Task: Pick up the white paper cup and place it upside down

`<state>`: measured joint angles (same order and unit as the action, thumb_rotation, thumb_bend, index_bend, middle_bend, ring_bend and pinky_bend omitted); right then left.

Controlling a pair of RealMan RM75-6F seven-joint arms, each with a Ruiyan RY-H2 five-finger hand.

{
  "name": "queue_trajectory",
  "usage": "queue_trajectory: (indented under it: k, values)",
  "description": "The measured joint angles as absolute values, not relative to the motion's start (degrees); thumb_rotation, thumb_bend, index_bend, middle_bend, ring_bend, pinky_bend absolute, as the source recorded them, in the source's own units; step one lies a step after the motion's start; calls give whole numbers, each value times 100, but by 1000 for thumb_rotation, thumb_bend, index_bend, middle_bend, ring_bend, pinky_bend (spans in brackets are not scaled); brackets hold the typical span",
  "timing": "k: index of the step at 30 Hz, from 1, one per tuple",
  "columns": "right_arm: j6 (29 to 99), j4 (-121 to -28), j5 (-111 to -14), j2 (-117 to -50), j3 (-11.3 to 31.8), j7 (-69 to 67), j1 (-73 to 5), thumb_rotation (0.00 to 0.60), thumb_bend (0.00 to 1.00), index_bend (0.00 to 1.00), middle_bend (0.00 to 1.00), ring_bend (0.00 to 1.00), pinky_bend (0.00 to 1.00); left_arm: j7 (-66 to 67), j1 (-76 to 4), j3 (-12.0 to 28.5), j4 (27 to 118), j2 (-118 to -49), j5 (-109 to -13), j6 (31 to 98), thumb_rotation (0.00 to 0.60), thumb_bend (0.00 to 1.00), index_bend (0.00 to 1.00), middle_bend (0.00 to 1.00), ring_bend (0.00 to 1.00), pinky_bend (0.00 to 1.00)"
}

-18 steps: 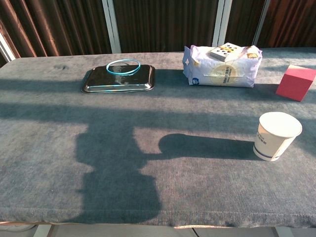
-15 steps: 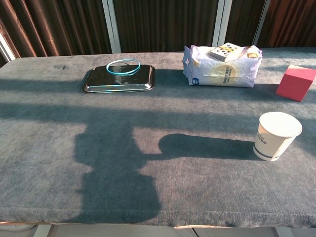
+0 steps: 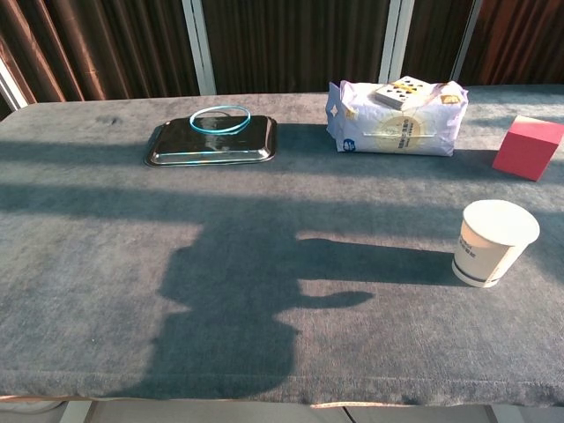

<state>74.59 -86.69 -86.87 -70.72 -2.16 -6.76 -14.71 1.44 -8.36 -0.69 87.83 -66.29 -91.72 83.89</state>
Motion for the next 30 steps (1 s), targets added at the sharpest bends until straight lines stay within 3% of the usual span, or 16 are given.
queue_trajectory:
  k: [10, 16, 22, 30]
  values:
    - [6724, -7719, -8752, -7837, -94, -1657, -1950, 600, 214, 249, 213, 193, 310, 126, -828, -75, 8775, -6622, -9191, 8407, 600, 296, 108, 39, 0, 286]
    - [6778, -7036, -8945, -8398, 8, -2153, -2119, 600, 219, 377, 304, 309, 405, 85, -810, -82, 8775, -6603, -9211, 8445, 600, 297, 108, 39, 0, 286]
    - [6894, -6535, -9025, -8792, 72, -2408, -2198, 600, 355, 559, 440, 473, 555, 41, -800, -90, 8776, -6584, -9229, 8463, 600, 297, 108, 39, 0, 286]
    - [7197, -6138, -9081, -9067, 140, -2562, -2207, 600, 377, 616, 485, 520, 596, 44, -805, -96, 8781, -6579, -9234, 8443, 600, 296, 108, 39, 0, 286]
